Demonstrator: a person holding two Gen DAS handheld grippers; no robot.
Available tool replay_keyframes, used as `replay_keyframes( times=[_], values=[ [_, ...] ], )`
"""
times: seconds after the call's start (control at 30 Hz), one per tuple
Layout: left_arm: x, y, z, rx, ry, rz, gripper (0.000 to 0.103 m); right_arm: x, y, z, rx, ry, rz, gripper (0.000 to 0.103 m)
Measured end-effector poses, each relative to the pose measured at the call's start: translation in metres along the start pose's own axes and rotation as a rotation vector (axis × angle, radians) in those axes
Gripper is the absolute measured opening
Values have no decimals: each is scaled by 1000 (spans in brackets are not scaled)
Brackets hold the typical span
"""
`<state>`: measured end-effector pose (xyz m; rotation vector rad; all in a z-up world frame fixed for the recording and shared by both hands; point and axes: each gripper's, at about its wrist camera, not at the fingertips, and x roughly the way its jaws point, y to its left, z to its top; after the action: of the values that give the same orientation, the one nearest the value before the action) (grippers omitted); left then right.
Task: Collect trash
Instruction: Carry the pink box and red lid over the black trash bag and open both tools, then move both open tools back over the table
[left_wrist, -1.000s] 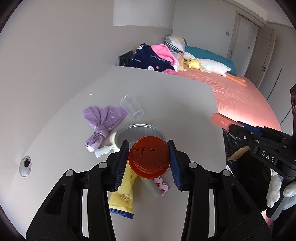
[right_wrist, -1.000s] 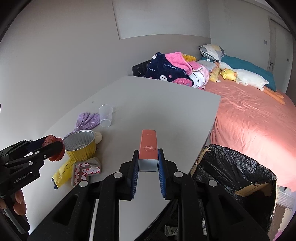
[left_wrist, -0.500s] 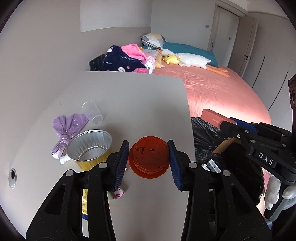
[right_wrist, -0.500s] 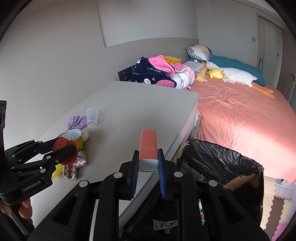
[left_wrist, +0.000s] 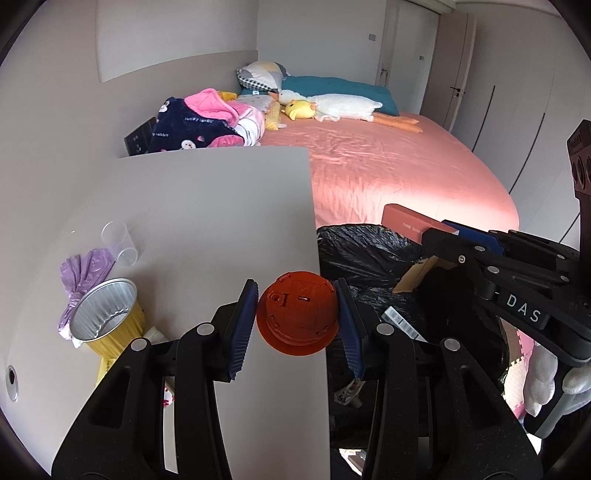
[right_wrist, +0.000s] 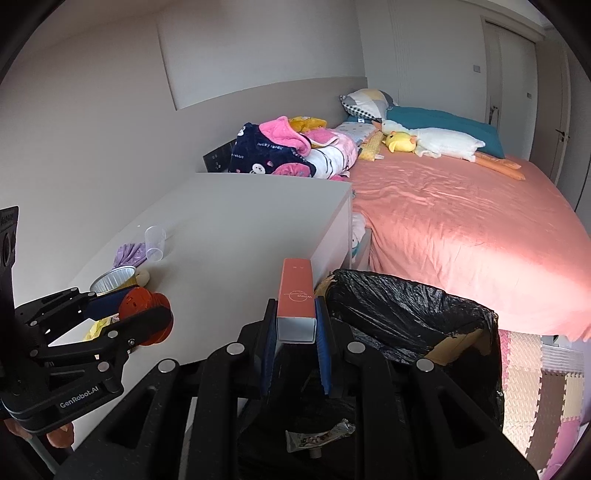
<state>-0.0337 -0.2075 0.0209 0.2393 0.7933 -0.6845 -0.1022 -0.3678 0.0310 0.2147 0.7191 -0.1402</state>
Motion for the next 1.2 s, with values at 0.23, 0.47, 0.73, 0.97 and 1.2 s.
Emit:
replay_keyframes(
  times=[0.23, 0.47, 0.73, 0.97, 1.2],
  values=[
    [13, -24, 4, 49, 25, -59, 42, -10, -23, -3, 43, -13, -36, 21],
    [28, -49, 4, 85, 66, -138, 42, -17, -53, -7, 101, -15, -85, 21],
    [40, -63, 5, 41, 106, -225, 97, -29, -97, -17, 274, -53, -272, 76],
    [47, -63, 0, 51, 126, -199, 97, -34, -114, -21, 315, -54, -265, 76],
    [45, -59, -3, 57, 119, -187, 97, -26, -102, -18, 284, -39, -241, 76]
  ],
)
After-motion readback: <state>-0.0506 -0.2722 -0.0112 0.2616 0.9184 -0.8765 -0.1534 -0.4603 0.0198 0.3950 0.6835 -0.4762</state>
